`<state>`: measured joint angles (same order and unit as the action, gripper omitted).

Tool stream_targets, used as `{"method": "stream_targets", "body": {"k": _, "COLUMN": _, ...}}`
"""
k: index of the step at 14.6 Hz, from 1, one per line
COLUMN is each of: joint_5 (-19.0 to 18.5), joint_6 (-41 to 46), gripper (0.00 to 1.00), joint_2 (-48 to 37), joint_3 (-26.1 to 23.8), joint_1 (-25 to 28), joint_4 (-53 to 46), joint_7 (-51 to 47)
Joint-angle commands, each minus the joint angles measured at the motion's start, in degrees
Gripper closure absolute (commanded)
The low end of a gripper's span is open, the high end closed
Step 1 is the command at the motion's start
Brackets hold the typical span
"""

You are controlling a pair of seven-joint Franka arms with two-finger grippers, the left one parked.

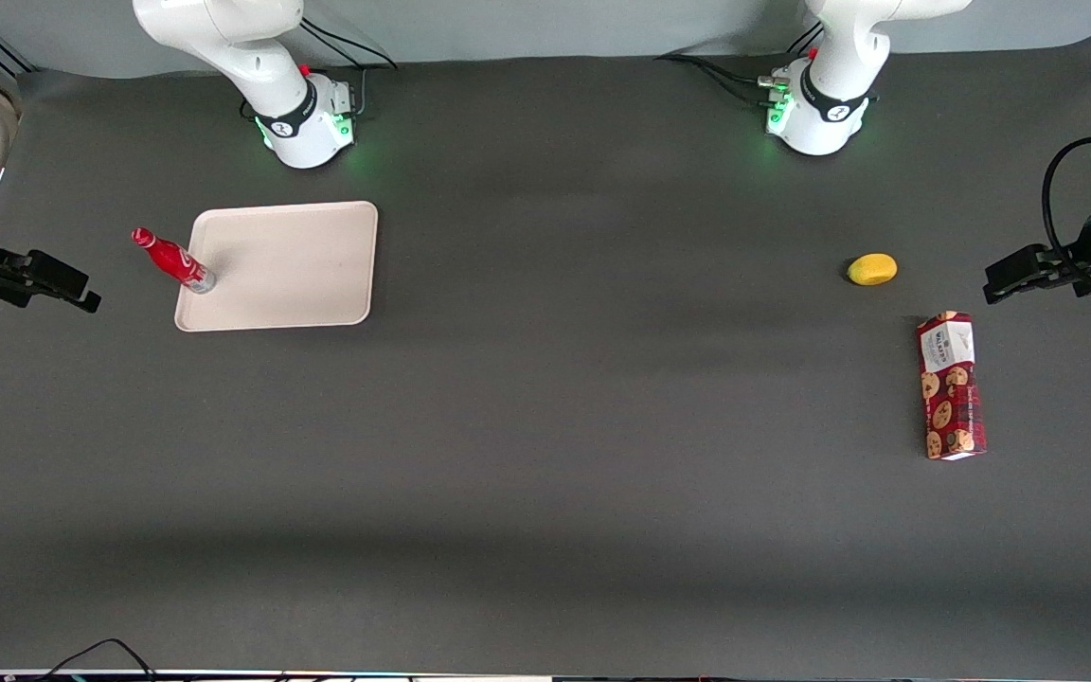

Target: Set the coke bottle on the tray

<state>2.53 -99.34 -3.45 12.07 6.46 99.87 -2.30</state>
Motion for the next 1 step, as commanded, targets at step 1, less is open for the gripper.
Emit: {"method": "stream_targets", "body": {"k": 1, "joint_5": 1.0, "joint_6": -0.2, "gripper": 0.00, "joint_2": -0.2, "joint_3": 0.2, "joint_1": 0.6, "joint_4": -0.5, "joint_7": -1.6}}
